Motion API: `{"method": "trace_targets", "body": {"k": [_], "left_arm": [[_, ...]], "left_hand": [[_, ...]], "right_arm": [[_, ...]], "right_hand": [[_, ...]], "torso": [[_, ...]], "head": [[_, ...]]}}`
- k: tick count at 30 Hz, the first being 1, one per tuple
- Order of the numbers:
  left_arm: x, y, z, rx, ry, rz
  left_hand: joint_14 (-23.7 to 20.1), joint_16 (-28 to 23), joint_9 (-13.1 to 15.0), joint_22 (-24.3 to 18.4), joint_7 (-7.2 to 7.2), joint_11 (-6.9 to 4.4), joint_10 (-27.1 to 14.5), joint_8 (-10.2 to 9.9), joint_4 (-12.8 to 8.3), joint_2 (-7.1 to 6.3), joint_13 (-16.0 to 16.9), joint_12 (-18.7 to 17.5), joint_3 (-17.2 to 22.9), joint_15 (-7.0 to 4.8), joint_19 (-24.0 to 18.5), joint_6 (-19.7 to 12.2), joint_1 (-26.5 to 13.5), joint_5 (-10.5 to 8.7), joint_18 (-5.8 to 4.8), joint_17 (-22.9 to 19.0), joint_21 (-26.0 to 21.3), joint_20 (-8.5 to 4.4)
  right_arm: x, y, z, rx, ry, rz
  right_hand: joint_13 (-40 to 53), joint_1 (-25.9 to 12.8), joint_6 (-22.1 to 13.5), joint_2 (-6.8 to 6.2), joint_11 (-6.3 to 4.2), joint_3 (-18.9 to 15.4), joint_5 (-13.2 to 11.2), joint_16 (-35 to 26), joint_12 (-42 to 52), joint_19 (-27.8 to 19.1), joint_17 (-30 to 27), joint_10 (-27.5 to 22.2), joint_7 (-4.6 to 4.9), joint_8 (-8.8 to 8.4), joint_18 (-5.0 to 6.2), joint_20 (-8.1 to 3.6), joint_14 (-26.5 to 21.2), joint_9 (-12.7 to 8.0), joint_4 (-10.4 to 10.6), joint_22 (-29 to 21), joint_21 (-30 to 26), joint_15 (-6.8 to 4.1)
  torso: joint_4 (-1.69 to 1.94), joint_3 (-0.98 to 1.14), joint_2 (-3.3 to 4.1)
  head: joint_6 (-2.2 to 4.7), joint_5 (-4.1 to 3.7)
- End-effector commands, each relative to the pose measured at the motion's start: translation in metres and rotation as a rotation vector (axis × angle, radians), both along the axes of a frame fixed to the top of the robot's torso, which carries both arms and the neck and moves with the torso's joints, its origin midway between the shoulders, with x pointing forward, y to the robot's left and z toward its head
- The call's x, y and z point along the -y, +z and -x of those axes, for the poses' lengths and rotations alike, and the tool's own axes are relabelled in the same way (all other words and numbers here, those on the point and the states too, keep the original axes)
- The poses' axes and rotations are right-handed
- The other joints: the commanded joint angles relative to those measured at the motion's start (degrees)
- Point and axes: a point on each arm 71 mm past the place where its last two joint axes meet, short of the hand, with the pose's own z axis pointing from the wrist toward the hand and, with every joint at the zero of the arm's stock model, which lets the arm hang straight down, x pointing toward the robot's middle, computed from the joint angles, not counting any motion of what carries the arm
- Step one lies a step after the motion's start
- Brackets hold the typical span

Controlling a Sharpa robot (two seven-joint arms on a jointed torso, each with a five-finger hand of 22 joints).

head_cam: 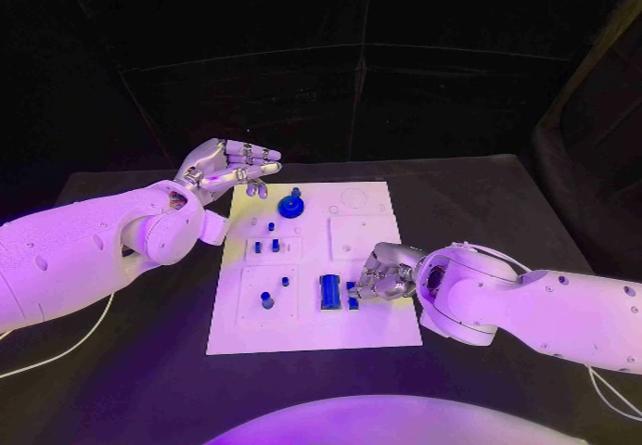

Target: Assemble the parts on the task board

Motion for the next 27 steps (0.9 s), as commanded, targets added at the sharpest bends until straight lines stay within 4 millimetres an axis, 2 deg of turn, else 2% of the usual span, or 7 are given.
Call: {"method": "trace_targets", "body": {"k": [1,4,9,14,18,21,27], "left_arm": [[0.0016,0.0011,0.0003,-0.001,-0.012,0.009],[0.0016,0.0011,0.0003,-0.002,-0.012,0.008],[0.0012,0.0010,0.0002,-0.002,-0.011,0.008],[0.0006,0.0010,0.0001,-0.002,-0.010,0.007],[0.0003,0.0009,-0.0001,-0.002,-0.008,0.006],[0.0009,0.0009,-0.0001,-0.003,-0.010,0.007],[0.0010,0.0008,-0.0001,-0.003,-0.010,0.007]], "left_hand": [[-0.25,0.20,0.07,-0.09,-0.10,-0.12,-0.33,0.38,-0.39,0.52,0.07,0.37,-0.03,0.10,0.18,-0.48,0.12,-0.18,0.39,0.09,-0.18,0.15],[-0.25,0.20,0.07,-0.09,-0.10,-0.12,-0.33,0.38,-0.39,0.52,0.07,0.37,-0.03,0.10,0.18,-0.48,0.12,-0.18,0.39,0.09,-0.18,0.15],[-0.25,0.20,0.07,-0.09,-0.10,-0.12,-0.33,0.38,-0.39,0.52,0.07,0.37,-0.03,0.10,0.18,-0.48,0.12,-0.18,0.39,0.09,-0.18,0.15],[-0.25,0.20,0.07,-0.09,-0.10,-0.12,-0.33,0.38,-0.39,0.52,0.07,0.37,-0.03,0.10,0.18,-0.48,0.12,-0.18,0.39,0.09,-0.18,0.15],[-0.25,0.20,0.07,-0.09,-0.10,-0.12,-0.33,0.38,-0.39,0.52,0.07,0.37,-0.03,0.10,0.18,-0.48,0.12,-0.18,0.39,0.09,-0.18,0.15],[-0.25,0.20,0.07,-0.09,-0.10,-0.12,-0.33,0.38,-0.39,0.52,0.07,0.37,-0.03,0.10,0.18,-0.48,0.12,-0.18,0.39,0.09,-0.18,0.15],[-0.25,0.20,0.07,-0.09,-0.10,-0.12,-0.33,0.38,-0.39,0.52,0.07,0.37,-0.03,0.10,0.18,-0.48,0.12,-0.18,0.39,0.09,-0.18,0.15]], "right_arm": [[-0.0021,-0.0006,0.0014,-0.012,0.027,0.018],[-0.0014,-0.0003,0.0007,-0.005,0.021,0.015],[0.0009,0.0009,-0.0005,0.017,0.011,0.014],[0.0044,0.0019,-0.0007,0.034,0.018,0.020],[0.0047,0.0015,-0.0008,0.037,0.033,0.032],[0.0042,0.0011,-0.0019,0.047,0.042,0.047],[0.0030,-0.0003,-0.0049,0.061,0.048,0.073]], "right_hand": [[-0.03,-0.75,0.41,0.12,-0.15,-0.37,-0.81,0.23,-0.28,0.48,0.09,0.36,0.00,-0.46,-1.15,-0.05,3.15,0.11,-0.12,0.51,0.24,-0.37],[0.00,-1.45,0.60,0.18,-0.11,-0.64,-3.00,0.22,-0.44,0.47,0.07,0.44,0.03,-0.72,-1.15,-0.04,3.12,0.19,-0.08,0.53,0.24,-0.33],[-0.08,-3.37,0.82,0.00,0.05,-2.20,-9.99,-0.08,-1.02,0.25,-0.35,0.39,0.17,-1.28,-1.07,0.09,3.00,0.47,-0.30,0.22,0.03,-0.20],[-0.16,-2.35,0.66,-0.90,0.21,-3.36,-16.82,-0.56,-1.71,-0.16,-0.99,-0.03,0.32,-1.82,-0.93,0.19,2.84,0.80,-1.46,-0.41,-0.40,-0.08],[-0.24,-0.99,0.53,-1.40,0.30,-3.79,-20.37,-0.86,-2.17,-0.41,-1.36,-0.34,0.45,-2.11,-0.85,0.27,2.76,1.03,-2.71,-0.77,-0.66,0.00],[-0.21,-0.26,0.57,-1.38,0.34,-3.95,-22.00,-0.94,-2.32,-0.45,-1.44,-0.43,0.48,-2.23,-0.84,0.32,2.74,1.20,-3.40,-0.80,-0.71,0.04],[-0.10,-0.08,0.73,-1.20,0.32,-3.97,-22.35,-0.91,-2.24,-0.42,-1.37,-0.40,0.46,-2.21,-0.85,0.33,2.76,1.30,-3.59,-0.75,-0.69,0.04]], "torso": [[-0.08,0.01,-0.01],[-0.03,0.00,-0.01],[-0.01,0.01,-0.03],[-0.08,0.03,-0.05],[-0.17,0.04,-0.05],[-0.05,0.02,-0.02],[0.01,0.00,-0.02]], "head": [[0.01,-0.03],[0.06,-0.07],[0.14,-0.11],[0.20,-0.09],[0.16,-0.16],[0.25,-0.36],[0.24,-0.35]]}}
